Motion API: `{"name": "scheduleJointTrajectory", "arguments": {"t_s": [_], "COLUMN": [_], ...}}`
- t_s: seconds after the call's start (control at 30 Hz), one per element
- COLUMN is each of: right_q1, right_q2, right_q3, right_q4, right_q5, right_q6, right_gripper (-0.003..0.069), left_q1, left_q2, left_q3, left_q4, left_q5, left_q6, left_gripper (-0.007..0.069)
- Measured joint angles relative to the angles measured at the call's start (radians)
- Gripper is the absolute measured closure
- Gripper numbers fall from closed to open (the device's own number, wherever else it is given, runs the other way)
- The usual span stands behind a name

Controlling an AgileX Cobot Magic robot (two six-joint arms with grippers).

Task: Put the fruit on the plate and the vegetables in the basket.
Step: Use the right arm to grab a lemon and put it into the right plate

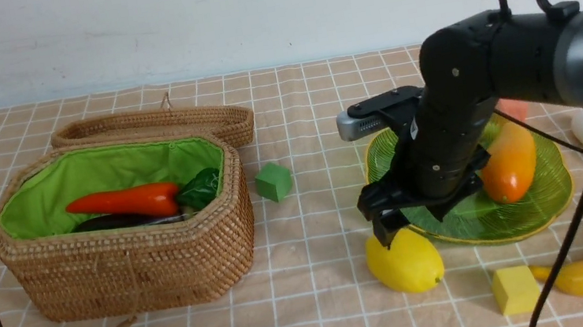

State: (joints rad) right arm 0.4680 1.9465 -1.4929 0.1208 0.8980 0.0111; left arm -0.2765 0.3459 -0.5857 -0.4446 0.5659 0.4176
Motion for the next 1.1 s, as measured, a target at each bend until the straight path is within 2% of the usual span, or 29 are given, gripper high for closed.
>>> {"name": "scheduleJointTrajectory", "arguments": {"t_s": [0.47, 0.67, 0.77, 0.97, 1.1], "right_q1": [0.082, 0.084, 0.084, 0.084, 0.065], "right_q2": [0.081, 0.110, 0.113, 0.117, 0.068], "right_q3": [0.001, -0.005, -0.009, -0.062, -0.143], "right_q4": [0.000, 0.061, 0.064, 0.039, -0.031], "right_q5": [0.003, 0.034, 0.040, 0.107, 0.119], "right_q6": [0.000, 0.000, 0.000, 0.003, 0.069], "right_gripper": [0.0019, 0.0079, 0.0084, 0.0084, 0.0084], "left_q1": [0.000, 0.000, 0.000, 0.000, 0.000], "left_q2": [0.000, 0.000, 0.000, 0.000, 0.000], "left_q3": [0.000, 0.000, 0.000, 0.000, 0.000], "left_q4": [0.000, 0.000, 0.000, 0.000, 0.000], "left_q5": [0.009, 0.009, 0.009, 0.009, 0.009], "left_q6": [0.000, 0.000, 0.000, 0.000, 0.000], "left_gripper": [0.0593, 0.0591, 0.0591, 0.0588, 0.0586]}}
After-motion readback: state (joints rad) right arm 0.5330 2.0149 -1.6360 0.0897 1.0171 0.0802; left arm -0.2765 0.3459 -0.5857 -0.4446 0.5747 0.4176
